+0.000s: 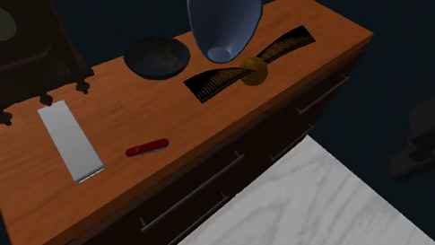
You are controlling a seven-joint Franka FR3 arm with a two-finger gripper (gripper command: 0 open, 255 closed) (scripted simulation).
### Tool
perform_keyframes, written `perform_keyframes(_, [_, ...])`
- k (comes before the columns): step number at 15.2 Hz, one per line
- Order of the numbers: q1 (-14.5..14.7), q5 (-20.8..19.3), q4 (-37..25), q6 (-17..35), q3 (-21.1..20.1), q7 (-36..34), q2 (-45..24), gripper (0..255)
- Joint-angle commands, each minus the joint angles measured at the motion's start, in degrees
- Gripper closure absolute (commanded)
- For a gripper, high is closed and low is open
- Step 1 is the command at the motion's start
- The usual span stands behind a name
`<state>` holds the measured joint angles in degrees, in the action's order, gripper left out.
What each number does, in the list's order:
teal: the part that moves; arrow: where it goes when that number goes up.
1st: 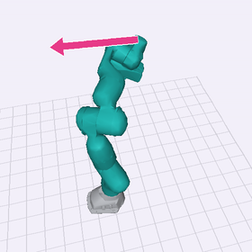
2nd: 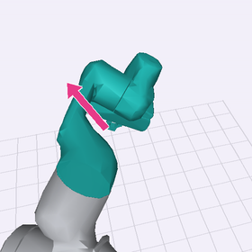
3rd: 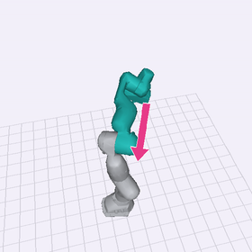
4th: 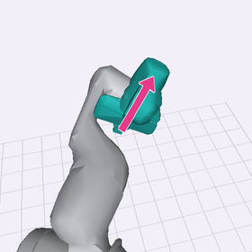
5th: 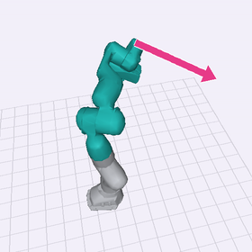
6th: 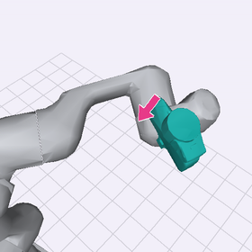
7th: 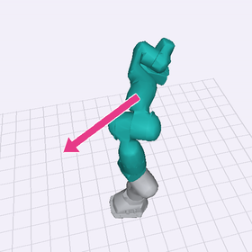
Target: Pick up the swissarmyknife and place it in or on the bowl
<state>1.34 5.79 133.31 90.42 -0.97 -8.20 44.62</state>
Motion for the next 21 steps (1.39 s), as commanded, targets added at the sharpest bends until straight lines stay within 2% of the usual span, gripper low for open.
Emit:
perform_keyframes(1, [0.00,0.00,0.00,0.00,0.00,0.00,0.00,0])
perform_keyframes(6, [0.11,5.23,6.63,6.22,-6.89,-11.18,2.11,0])
perform_keyframes(11, [0.47,10.65,10.75,13.38,-14.58,-22.29,1.20,0])
perform_keyframes(16, [0.25,15.33,12.14,21.52,-22.95,-33.42,-3.06,0])
perform_keyframes(21, [-1.73,17.90,10.73,30.26,-32.04,-44.87,-10.44,0])
